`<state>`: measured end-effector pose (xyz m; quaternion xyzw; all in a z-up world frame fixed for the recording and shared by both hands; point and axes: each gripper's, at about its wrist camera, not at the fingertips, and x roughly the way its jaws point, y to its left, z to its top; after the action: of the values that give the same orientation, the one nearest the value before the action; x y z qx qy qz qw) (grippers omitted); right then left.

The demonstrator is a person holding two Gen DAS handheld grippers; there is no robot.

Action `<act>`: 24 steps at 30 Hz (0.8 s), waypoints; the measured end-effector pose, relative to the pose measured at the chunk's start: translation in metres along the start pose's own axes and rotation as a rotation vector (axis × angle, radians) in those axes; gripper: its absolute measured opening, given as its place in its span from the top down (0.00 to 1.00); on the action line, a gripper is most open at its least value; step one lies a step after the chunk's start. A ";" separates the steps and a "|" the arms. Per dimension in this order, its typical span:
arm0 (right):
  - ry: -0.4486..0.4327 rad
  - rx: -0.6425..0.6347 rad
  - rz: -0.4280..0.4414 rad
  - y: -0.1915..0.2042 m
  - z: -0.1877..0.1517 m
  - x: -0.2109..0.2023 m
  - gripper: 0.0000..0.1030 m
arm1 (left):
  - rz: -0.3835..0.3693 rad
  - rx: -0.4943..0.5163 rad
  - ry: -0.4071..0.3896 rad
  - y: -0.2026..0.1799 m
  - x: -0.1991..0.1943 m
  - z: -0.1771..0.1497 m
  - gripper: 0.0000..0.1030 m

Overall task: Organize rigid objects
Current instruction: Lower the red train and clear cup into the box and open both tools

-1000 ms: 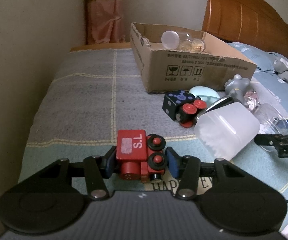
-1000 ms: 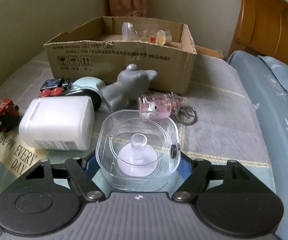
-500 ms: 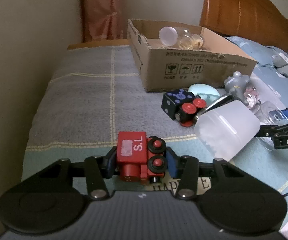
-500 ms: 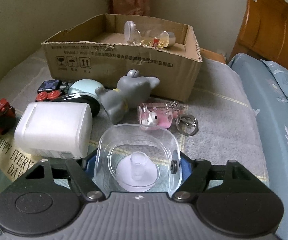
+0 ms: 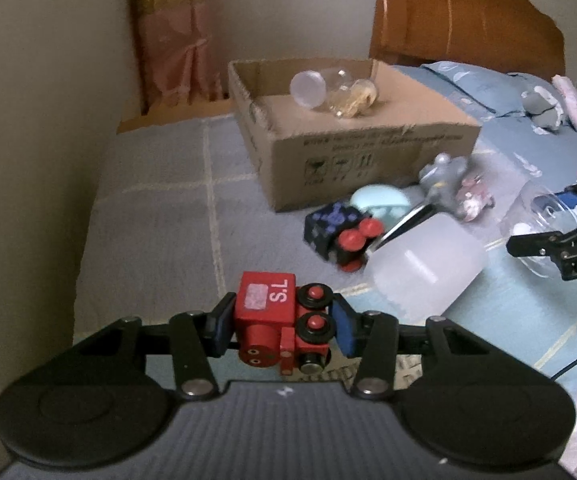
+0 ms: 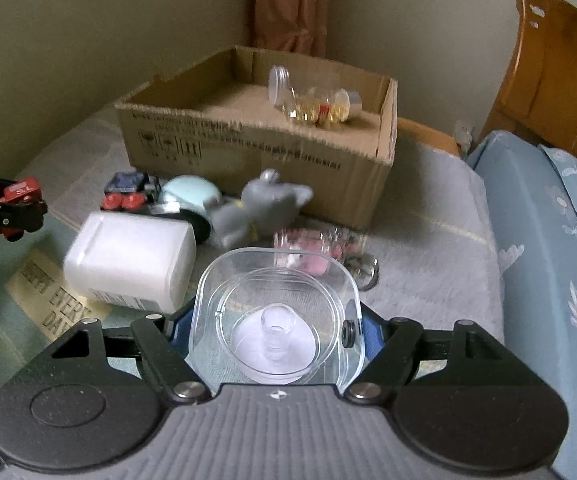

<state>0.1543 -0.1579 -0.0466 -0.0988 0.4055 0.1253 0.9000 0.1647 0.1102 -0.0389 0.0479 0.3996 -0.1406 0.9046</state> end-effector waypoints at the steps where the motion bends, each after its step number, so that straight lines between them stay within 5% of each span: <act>1: -0.008 -0.007 0.002 -0.001 0.003 -0.003 0.22 | -0.002 0.007 -0.006 -0.002 -0.003 0.004 0.53; 12: -0.097 -0.058 0.087 -0.012 0.045 -0.030 0.22 | -0.049 0.098 -0.088 -0.024 -0.027 0.067 0.53; 24: -0.161 -0.057 0.075 -0.043 0.116 -0.015 0.22 | -0.077 0.176 -0.136 -0.035 0.010 0.158 0.53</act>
<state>0.2397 -0.1681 0.0433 -0.0986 0.3317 0.1782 0.9212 0.2731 0.0428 0.0617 0.1018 0.3250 -0.2127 0.9158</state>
